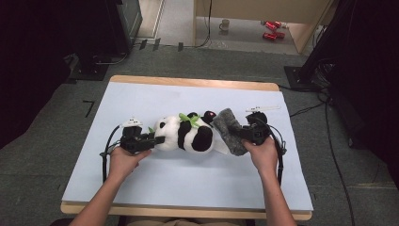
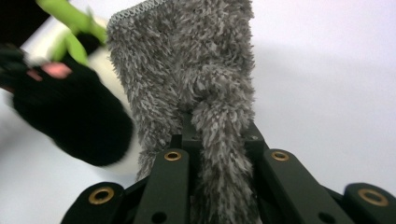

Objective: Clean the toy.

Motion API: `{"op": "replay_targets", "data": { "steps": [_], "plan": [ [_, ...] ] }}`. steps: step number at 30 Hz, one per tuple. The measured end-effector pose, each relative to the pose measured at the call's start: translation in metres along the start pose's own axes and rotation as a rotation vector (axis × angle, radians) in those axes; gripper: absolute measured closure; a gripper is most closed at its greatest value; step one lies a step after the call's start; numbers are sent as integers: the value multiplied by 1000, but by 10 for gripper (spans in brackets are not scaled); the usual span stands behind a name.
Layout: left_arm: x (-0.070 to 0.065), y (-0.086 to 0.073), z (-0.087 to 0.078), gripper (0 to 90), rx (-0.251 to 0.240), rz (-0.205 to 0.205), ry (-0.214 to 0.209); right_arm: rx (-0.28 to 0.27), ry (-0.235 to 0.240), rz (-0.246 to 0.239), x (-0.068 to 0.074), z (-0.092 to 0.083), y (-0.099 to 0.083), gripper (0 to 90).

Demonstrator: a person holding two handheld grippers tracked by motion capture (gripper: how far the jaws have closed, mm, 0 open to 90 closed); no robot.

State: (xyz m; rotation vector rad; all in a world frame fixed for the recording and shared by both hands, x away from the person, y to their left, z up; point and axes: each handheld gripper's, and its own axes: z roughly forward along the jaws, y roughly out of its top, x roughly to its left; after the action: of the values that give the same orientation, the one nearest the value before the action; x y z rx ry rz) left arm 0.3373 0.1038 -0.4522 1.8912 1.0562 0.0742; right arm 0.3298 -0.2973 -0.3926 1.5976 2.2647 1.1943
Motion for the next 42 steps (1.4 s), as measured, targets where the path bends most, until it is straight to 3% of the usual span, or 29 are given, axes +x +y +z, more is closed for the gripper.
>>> {"op": "replay_targets", "data": {
  "steps": [5,10,15,18,21,23,29,35,40,42],
  "plan": [
    [-2,-2,0,613,-10,6,10,-45,50,10,20,-15,16,790],
    [-4,-4,0,612,-9,17,18,-53,101,-38,50,-21,30,784],
    [-7,-6,-1,611,1,45,34,-39,135,-94,76,-11,34,780],
    [-8,-7,0,611,3,57,35,18,127,-121,83,3,31,780],
    [-9,-7,1,612,16,84,42,59,108,-144,83,14,24,780],
    [-9,-8,1,614,23,75,39,69,96,-160,82,18,17,780],
    [-7,-7,1,615,28,69,30,31,86,-153,73,15,3,781],
    [-2,-5,2,615,33,21,3,-1,83,-129,61,8,-8,780],
    [0,-2,3,615,29,-7,4,-30,69,-64,48,8,-23,783],
    [0,-1,3,614,33,-10,10,-20,48,-71,47,11,-27,784]
  ]
}}
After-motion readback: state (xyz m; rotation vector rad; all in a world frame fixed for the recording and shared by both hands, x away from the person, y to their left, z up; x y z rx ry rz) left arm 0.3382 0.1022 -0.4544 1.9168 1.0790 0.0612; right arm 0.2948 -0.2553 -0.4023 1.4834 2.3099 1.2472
